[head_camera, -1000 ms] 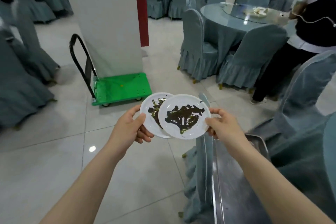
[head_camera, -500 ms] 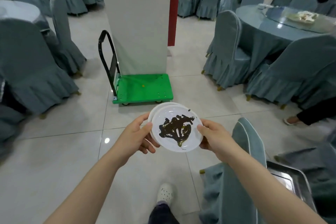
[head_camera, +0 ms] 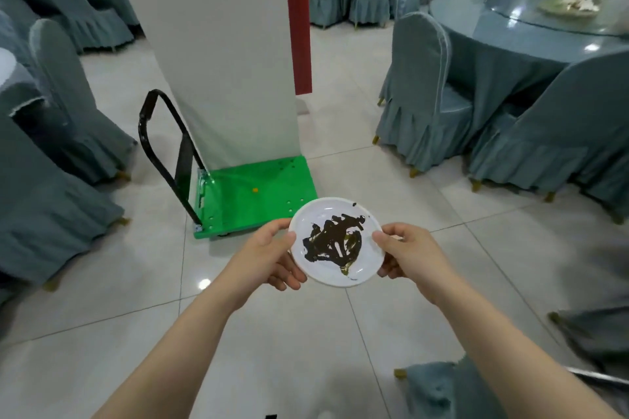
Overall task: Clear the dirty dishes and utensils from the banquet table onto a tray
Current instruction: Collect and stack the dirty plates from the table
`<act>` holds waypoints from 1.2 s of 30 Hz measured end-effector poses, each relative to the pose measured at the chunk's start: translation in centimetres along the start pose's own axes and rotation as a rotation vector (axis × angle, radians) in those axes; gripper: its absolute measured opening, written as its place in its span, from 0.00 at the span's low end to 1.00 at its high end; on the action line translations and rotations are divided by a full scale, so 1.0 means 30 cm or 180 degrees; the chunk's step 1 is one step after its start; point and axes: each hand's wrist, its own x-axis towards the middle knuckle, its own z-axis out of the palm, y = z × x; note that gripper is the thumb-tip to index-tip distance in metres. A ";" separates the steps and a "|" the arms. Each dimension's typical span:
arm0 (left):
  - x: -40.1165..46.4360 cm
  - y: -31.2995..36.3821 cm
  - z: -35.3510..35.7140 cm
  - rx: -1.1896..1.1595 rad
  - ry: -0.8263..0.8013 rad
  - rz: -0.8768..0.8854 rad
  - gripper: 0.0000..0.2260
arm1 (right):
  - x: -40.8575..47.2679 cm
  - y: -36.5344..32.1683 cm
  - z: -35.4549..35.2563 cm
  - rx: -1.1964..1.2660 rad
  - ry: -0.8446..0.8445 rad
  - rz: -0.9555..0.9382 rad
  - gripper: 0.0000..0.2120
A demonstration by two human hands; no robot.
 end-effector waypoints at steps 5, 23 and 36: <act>0.252 0.090 0.064 0.0098 -0.0343 0.0037 0.09 | 0.155 -0.027 -0.128 -0.0119 0.0297 0.0052 0.06; 1.319 0.660 0.617 0.0738 -0.1945 0.0685 0.12 | 0.423 -0.065 -0.682 0.1317 0.3050 0.0516 0.08; 1.473 0.963 1.533 0.0738 -0.3330 0.0961 0.11 | 0.223 0.142 -1.241 0.1868 0.4764 0.0644 0.11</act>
